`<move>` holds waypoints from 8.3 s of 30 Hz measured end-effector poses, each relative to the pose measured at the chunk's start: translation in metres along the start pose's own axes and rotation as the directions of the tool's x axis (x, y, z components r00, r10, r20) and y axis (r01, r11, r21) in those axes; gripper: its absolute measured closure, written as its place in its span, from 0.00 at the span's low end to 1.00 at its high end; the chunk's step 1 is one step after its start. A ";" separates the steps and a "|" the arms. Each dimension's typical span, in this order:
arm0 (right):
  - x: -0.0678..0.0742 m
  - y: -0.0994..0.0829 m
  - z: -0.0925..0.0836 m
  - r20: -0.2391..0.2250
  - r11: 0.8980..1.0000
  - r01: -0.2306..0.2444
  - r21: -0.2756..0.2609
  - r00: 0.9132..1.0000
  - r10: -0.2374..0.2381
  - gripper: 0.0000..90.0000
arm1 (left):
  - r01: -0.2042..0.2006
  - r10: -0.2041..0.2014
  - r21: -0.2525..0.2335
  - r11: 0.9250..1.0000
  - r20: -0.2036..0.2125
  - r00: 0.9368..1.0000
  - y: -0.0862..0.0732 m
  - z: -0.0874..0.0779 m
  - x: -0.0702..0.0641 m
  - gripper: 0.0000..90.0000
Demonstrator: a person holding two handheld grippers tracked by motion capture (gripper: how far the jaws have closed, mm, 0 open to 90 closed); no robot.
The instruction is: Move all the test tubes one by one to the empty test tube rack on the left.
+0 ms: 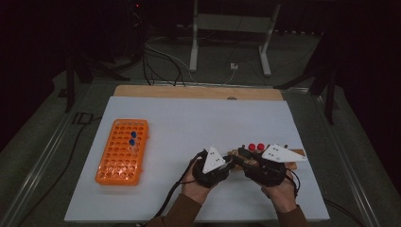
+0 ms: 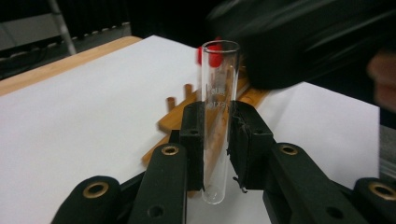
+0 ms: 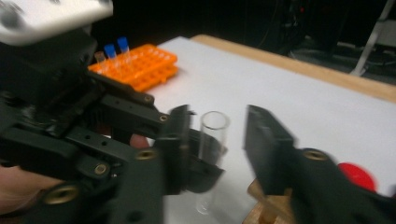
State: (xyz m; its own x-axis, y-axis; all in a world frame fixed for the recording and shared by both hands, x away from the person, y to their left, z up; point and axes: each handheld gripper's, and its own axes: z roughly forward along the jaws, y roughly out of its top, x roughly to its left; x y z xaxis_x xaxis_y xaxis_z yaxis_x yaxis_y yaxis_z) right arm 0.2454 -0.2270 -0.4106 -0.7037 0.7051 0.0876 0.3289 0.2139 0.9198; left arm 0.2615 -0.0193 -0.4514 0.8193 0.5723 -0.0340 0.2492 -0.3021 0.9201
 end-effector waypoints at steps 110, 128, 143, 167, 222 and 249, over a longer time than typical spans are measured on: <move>-0.062 -0.022 -0.021 0.278 0.991 -0.131 -0.025 0.951 0.133 0.15 | 0.331 -0.291 -0.001 0.944 -0.476 0.830 -0.104 -0.192 0.122 0.42; -0.072 -0.044 -0.004 0.206 0.993 -0.113 0.038 0.973 0.103 0.76 | 0.291 -0.320 -0.135 0.947 -0.439 0.839 -0.082 -0.204 0.110 0.00; -0.064 -0.044 0.002 0.231 0.997 -0.055 0.059 0.972 0.040 0.83 | 0.251 -0.281 -0.126 0.960 -0.407 0.869 -0.065 -0.195 0.103 0.00; -0.038 0.001 -0.038 0.216 0.997 0.028 -0.072 0.976 -0.012 0.83 | 0.200 -0.222 -0.107 0.974 -0.288 0.932 -0.039 -0.161 0.087 0.01; 0.015 -0.008 0.019 -0.033 0.999 0.032 0.012 0.999 -0.032 0.83 | 0.006 -0.007 0.022 1.000 0.050 0.999 -0.007 -0.012 0.001 0.79; -0.025 -0.005 -0.008 0.141 0.998 -0.025 -0.061 0.989 0.034 0.04 | 0.080 -0.080 0.002 0.997 -0.103 0.991 -0.024 -0.065 0.043 0.84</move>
State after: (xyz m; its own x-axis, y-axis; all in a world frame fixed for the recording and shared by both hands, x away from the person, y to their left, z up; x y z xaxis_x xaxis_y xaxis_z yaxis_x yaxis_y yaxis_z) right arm 0.2567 -0.2514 -0.4144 -0.5965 0.8001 0.0637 0.3077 0.1547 0.9388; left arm 0.2578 0.0620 -0.4494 0.7393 0.6700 -0.0669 0.3152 -0.2566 0.9137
